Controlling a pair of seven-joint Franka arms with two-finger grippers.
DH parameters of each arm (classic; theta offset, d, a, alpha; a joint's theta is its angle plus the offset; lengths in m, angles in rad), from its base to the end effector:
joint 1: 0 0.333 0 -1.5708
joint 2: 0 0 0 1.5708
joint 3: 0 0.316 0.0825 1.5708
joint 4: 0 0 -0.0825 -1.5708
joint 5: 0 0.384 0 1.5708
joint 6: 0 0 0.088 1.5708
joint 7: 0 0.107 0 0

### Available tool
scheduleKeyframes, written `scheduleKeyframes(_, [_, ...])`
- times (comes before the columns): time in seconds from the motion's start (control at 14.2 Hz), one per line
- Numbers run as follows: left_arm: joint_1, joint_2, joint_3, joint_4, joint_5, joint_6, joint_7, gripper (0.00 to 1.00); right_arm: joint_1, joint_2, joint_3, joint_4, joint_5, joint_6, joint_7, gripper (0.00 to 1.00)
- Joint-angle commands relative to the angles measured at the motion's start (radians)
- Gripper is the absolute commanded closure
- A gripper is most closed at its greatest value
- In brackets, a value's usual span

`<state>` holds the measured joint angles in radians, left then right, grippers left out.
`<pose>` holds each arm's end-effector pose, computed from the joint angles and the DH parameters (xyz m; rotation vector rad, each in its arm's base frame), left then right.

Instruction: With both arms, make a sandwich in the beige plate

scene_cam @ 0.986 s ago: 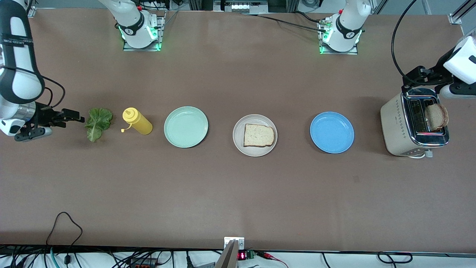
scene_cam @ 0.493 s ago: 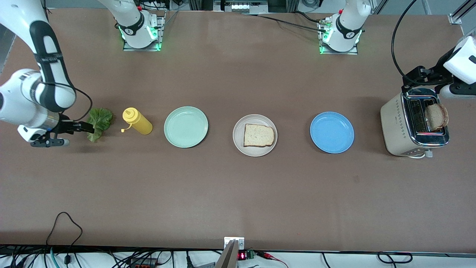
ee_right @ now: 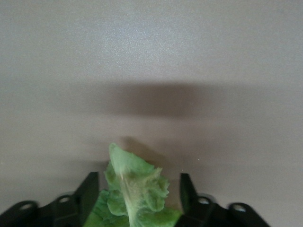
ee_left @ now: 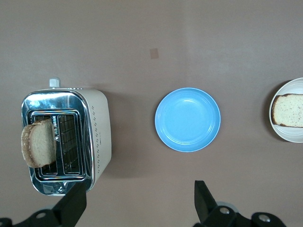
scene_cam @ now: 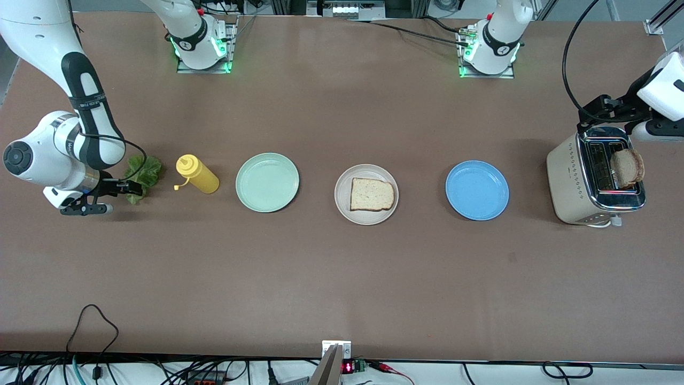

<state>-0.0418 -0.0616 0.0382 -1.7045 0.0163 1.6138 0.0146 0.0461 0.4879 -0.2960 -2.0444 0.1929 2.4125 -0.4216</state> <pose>0.5367 0.0003 0.5986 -3.1273 0.0301 0.0457 0.5682 -0.1428 0.2008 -3.1239 -0.0745 0.1422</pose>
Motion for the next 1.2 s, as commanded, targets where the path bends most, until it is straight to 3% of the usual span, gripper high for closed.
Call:
scheduleKeyframes(0.0, [-0.001, -0.009, 0.002, -0.004, 0.016, -0.006, 0.018, 0.00, 0.008, -0.006, 0.001, -0.013, -0.020, 0.007, 0.026, 0.51])
scheduleKeyframes(0.35, [-0.001, -0.009, 0.000, -0.004, 0.016, -0.006, 0.018, 0.00, 0.021, -0.006, 0.001, -0.008, -0.020, 0.005, 0.015, 0.88])
scheduleKeyframes(0.56, [-0.001, -0.009, 0.002, -0.004, 0.016, -0.006, 0.016, 0.00, 0.028, -0.038, 0.000, 0.000, -0.021, -0.006, -0.015, 0.99])
scheduleKeyframes(0.84, [-0.001, -0.009, 0.000, -0.004, 0.016, -0.005, 0.016, 0.00, 0.026, -0.109, -0.002, 0.050, -0.023, -0.073, -0.117, 1.00])
scheduleKeyframes(1.13, [-0.001, -0.009, -0.001, -0.004, 0.016, -0.005, 0.015, 0.00, 0.026, -0.129, 0.001, 0.252, -0.027, -0.324, -0.291, 1.00])
